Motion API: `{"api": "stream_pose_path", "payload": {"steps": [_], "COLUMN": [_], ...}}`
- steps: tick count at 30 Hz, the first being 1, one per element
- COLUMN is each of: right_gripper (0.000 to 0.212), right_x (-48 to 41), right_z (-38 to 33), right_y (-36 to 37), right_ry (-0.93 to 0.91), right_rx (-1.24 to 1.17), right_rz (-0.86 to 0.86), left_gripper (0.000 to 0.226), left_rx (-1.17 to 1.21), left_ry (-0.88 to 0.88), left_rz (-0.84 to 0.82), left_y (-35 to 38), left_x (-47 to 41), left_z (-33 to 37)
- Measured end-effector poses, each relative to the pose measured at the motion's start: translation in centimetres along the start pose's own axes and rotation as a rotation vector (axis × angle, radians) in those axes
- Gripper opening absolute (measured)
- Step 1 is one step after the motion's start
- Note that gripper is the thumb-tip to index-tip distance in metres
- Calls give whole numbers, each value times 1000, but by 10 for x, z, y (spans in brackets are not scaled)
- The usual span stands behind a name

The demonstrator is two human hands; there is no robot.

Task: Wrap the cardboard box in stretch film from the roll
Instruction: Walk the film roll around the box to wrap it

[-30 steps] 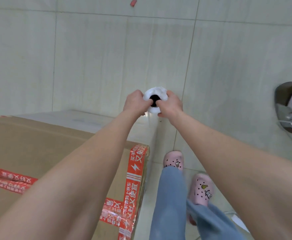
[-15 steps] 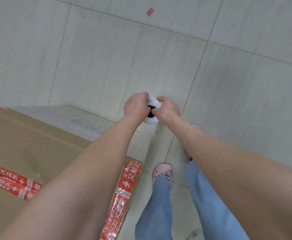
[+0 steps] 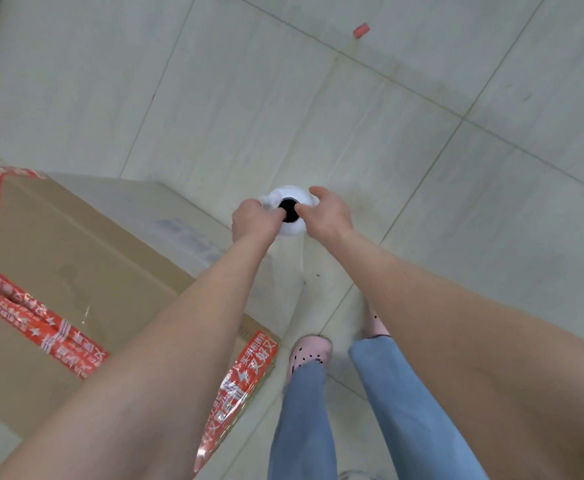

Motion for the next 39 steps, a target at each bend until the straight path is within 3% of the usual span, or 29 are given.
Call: {"api": "stream_pose_path", "payload": {"steps": [3,5,15,17,21,23,31,34,39], "right_gripper": [34,24,11,11,46,48,52,54,59], "right_x": [0,0,-9,-11,-17,-23,-47,-54,-57], "right_z": [-6,-6,-20,-22,-25,-30,-87,-103,-98], "right_y": [5,8,11,12,11,12,47,62,85], "right_ry": [-7,-2,3,5,2,1,-119,-158,48], "right_rx": [77,136,264,227,244,268,368,311,332], "right_rz": [-9,-40,-57,-56,-44,5,-1,-3,-61], "left_gripper": [16,21,41,45,29,26,6,21,19], "left_rx": [-259,-347,-402,-432,-519,-501,-83,96,240], "left_ry": [218,302,356,395,440,444,109,-20,-189], "left_rz": [8,3,-31,-33,-14,-19,-8,-7,-102], "left_y": [-5,-4,-9,-9,-13,-17,-55,-63,-70], "left_x": [4,6,-5,-7,-13,-19,-63,-73,-78], "left_z": [19,30,41,45,56,55,13,-5,-23]}}
Point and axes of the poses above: each hand's wrist, its own x-axis away from the middle knuckle, its own y-axis out of the palm, z = x × y, the point moved 6 cm from there along -x, towards the middle knuckle, and after that the axes turned 4 degrees about -x, right-handed, at the moved point
